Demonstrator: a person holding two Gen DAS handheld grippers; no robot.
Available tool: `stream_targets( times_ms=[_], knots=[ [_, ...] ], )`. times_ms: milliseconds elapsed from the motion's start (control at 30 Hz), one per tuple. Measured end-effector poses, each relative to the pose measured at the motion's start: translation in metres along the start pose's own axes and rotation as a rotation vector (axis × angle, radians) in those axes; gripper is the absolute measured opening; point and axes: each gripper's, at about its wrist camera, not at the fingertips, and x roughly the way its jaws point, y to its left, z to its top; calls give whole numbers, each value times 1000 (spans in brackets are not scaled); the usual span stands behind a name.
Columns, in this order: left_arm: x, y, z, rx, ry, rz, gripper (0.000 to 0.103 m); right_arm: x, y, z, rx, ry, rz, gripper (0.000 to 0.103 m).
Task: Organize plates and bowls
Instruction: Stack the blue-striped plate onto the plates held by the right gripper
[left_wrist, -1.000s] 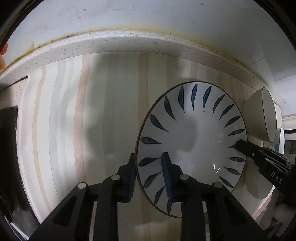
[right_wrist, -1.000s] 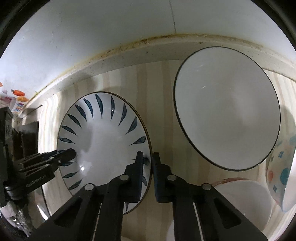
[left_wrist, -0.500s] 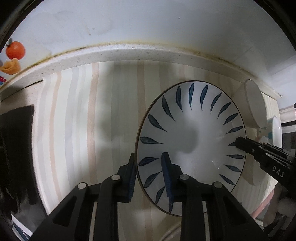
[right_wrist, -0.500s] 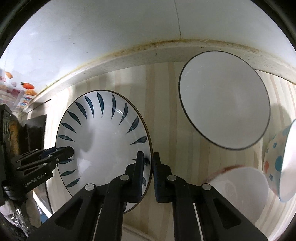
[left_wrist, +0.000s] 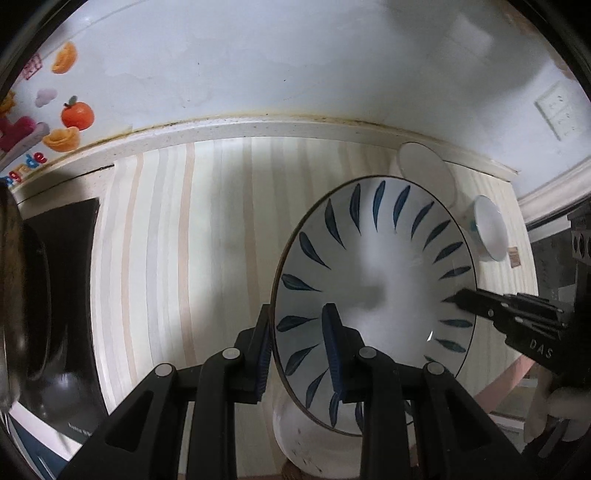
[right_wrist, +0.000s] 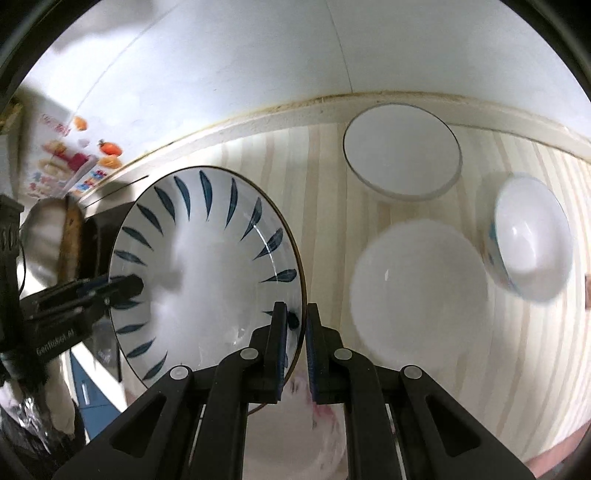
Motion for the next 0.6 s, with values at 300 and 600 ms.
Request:
stream_targets(
  times_ms=[300, 600],
  knots=[
    [-8, -4, -48, 10, 29, -8, 24, -40, -1, -57, 6, -24, 25, 11],
    [15, -6, -85, 3, 111, -11, 24, -31, -10, -93, 26, 21, 22, 11]
  ],
)
